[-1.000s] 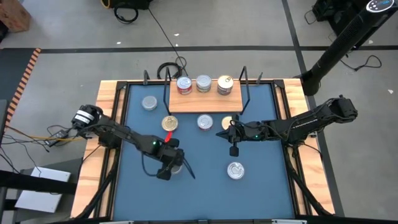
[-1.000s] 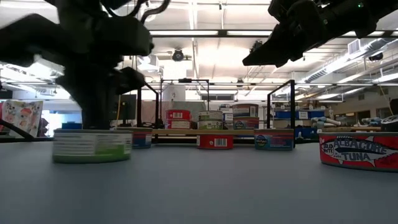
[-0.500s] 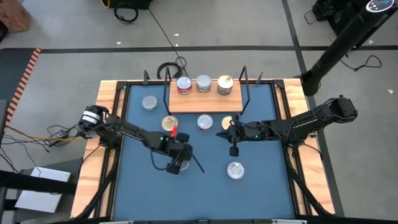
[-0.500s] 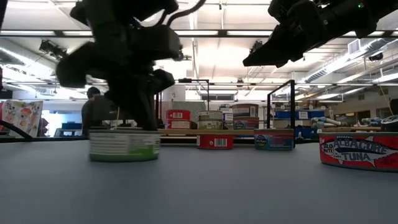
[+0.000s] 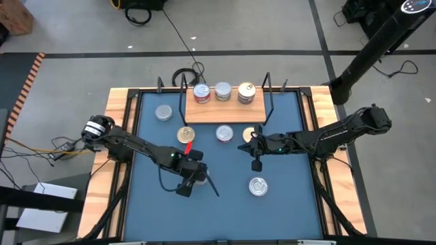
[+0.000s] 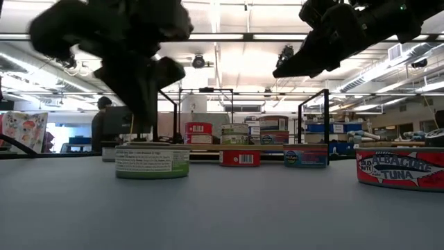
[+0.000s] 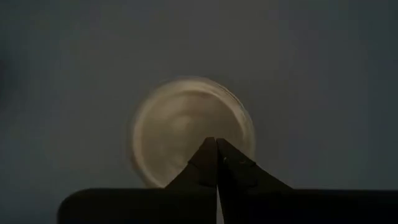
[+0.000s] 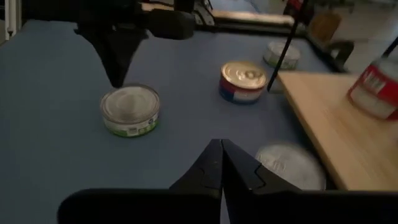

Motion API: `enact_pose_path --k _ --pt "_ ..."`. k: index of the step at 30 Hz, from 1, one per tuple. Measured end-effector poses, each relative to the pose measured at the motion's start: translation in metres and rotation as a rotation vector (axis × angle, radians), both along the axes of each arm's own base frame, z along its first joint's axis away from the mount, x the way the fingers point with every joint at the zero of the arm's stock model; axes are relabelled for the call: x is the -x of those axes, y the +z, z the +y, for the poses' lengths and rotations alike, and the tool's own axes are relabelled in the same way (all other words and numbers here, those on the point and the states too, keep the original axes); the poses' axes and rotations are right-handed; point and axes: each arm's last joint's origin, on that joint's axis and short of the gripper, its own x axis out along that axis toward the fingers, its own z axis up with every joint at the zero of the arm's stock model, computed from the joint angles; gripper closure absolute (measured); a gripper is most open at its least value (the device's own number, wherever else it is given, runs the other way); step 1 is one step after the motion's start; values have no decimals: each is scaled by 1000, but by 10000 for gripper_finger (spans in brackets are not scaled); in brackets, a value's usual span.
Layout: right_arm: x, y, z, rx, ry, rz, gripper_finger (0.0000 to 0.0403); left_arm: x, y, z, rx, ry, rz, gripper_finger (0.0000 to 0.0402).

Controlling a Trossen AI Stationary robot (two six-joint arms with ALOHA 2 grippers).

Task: Stack canned seafood by type on shelf
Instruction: Put the green tuna can aligned with the stacked green tuna can on the shelf

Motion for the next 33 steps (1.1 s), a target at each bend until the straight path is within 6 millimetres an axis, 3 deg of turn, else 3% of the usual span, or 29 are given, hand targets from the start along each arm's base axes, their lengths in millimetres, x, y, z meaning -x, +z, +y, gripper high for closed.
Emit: enact_pose_path --k 9,19,26,33 --pt "-7 -14 4 -196 11 39 374 15 5 0 121 35 -142 401" --pt "-36 -49 -1 -94 69 65 396 48 8 8 189 75 -208 401" --pt "-50 -45 3 -105 127 47 399 60 -3 3 197 64 -176 401" --pt "-52 -48 5 -99 136 58 396 55 -1 -3 221 47 -214 401"
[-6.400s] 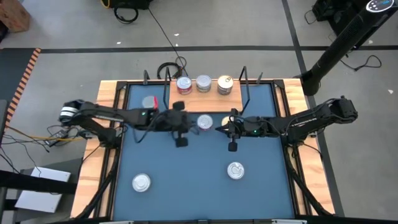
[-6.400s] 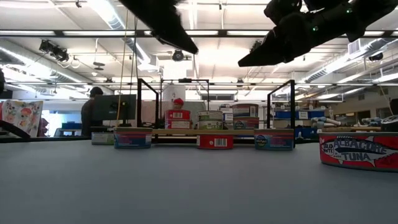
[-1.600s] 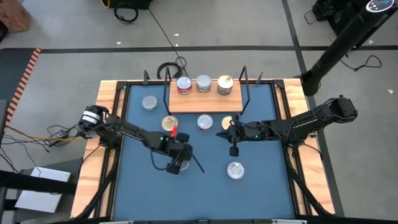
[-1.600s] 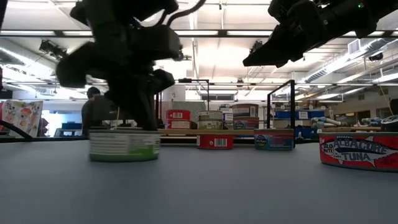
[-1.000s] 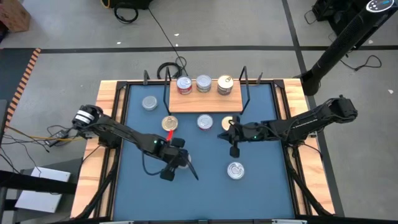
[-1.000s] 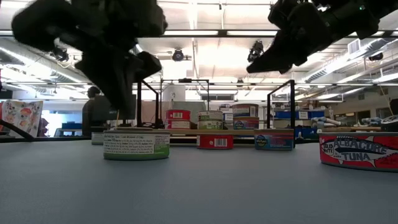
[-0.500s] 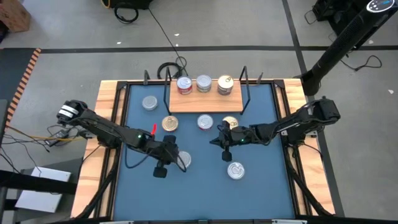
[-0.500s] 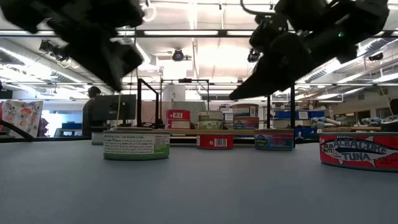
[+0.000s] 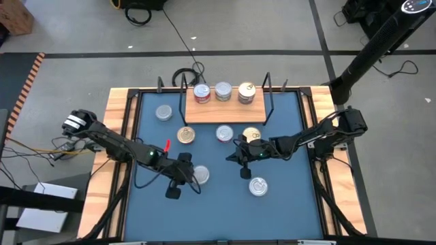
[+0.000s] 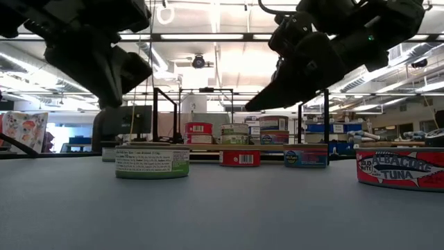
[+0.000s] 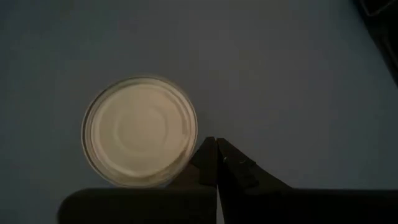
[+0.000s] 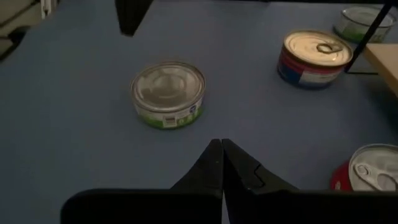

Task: Stack canned seafood by type on shelf
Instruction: Put the green tuna can aligned with the stacked green tuna can on the shelf

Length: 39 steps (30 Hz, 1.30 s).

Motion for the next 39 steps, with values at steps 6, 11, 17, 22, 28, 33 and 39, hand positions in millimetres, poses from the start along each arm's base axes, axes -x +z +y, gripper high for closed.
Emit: enact_pose_path --k 6,11,17,22,28,33,39 --pt "0 0 0 1 0 4 395 -1 1 -1 13 -8 -14 401" --pt "1 0 0 8 3 6 395 -1 1 -1 11 -12 -16 400" --pt "1 0 1 9 7 5 395 -2 2 0 2 -24 -31 400" --pt "1 0 1 8 8 5 395 -2 1 0 0 -21 -28 400" --pt "1 0 1 9 8 7 395 -6 -1 12 -17 20 -12 401" --pt "1 -1 1 11 8 11 395 -15 -15 22 -46 41 32 401" --pt "1 -1 1 11 7 13 395 -22 -27 22 -97 -26 29 400"
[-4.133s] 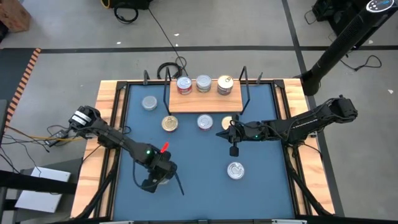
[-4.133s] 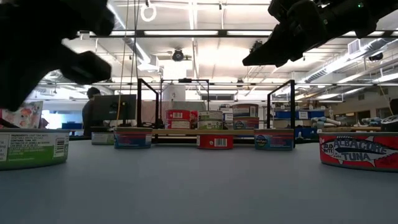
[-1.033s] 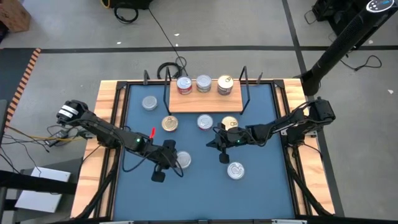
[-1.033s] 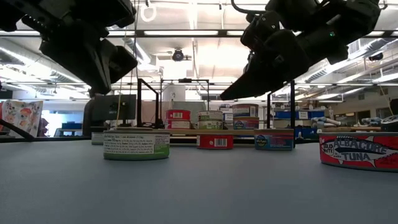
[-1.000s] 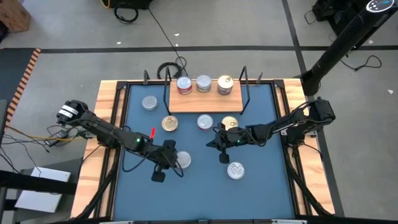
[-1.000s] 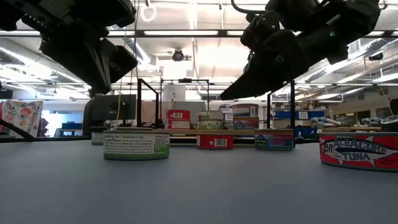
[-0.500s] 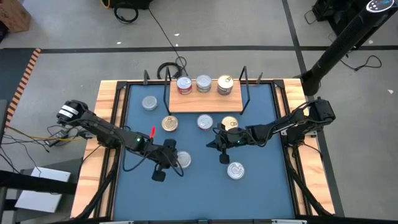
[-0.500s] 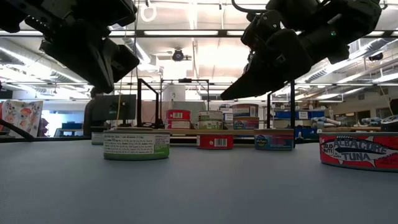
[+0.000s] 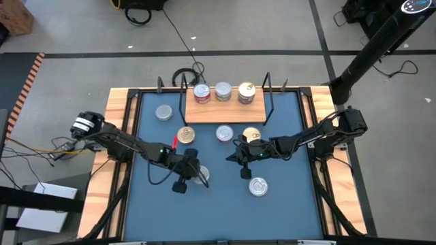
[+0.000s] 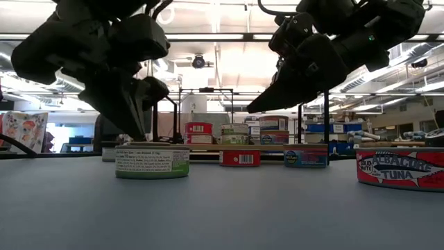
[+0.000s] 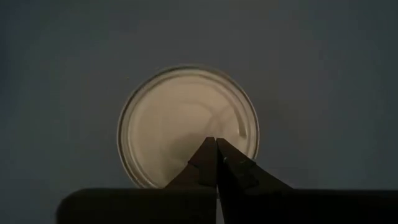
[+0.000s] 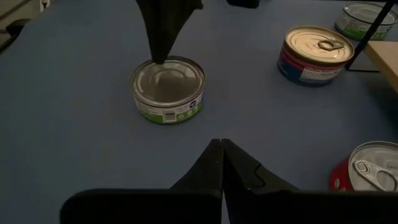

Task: Stack canned seafood by type on shelf
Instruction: Put the green tuna can aligned with the stacked green tuna can on the shelf

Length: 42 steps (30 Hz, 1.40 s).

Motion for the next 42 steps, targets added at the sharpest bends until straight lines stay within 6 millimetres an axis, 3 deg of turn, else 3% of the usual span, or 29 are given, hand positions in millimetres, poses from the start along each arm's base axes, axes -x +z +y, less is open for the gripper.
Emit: enact_pose_path --k 8,17,35,42 --pt "1 -1 0 2 0 15 394 -5 22 -15 34 -112 -34 365" --pt "1 -1 0 6 -7 17 394 0 3 -28 -111 -119 61 319" --pt "1 -2 0 6 -6 18 394 4 -4 -33 -211 -163 85 317" --pt "1 -2 0 6 -6 18 394 2 -13 -38 -282 -206 101 341"
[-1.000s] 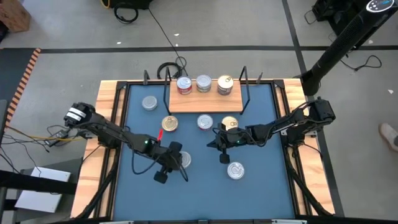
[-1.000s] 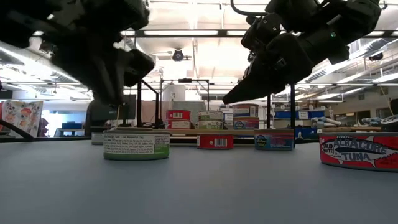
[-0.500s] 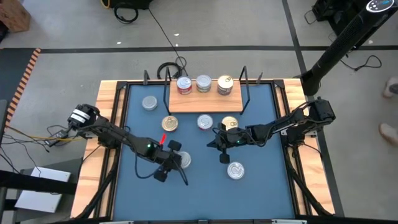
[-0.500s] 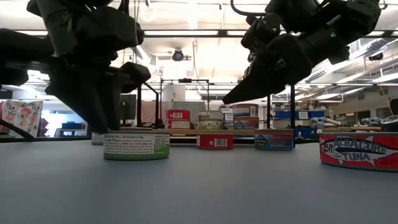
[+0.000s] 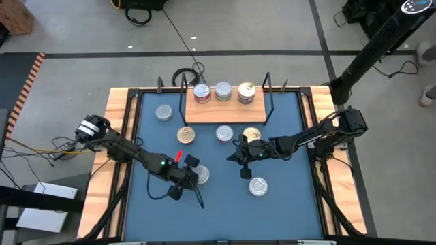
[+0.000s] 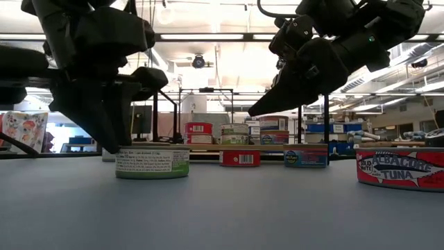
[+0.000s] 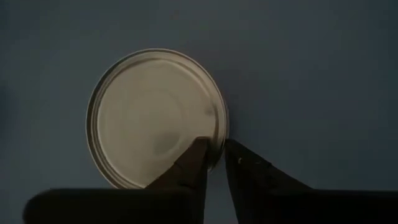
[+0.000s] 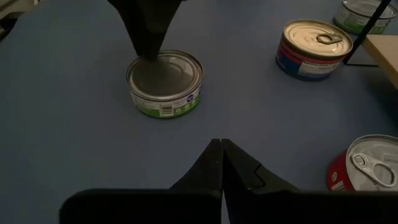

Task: Stack canned seafood by type on shelf
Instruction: Put the green tuna can aligned with the stacked green tuna can on the shelf

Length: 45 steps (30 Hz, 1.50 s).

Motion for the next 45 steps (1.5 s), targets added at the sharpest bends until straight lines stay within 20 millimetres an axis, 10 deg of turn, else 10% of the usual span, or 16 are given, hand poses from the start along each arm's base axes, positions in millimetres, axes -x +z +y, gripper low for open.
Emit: enact_pose_path --k 19,45 --pt "0 0 0 0 0 -1 394 -12 21 -13 -18 -46 -42 400" --pt "0 -1 0 -16 -10 8 394 -44 47 38 441 196 -9 401"
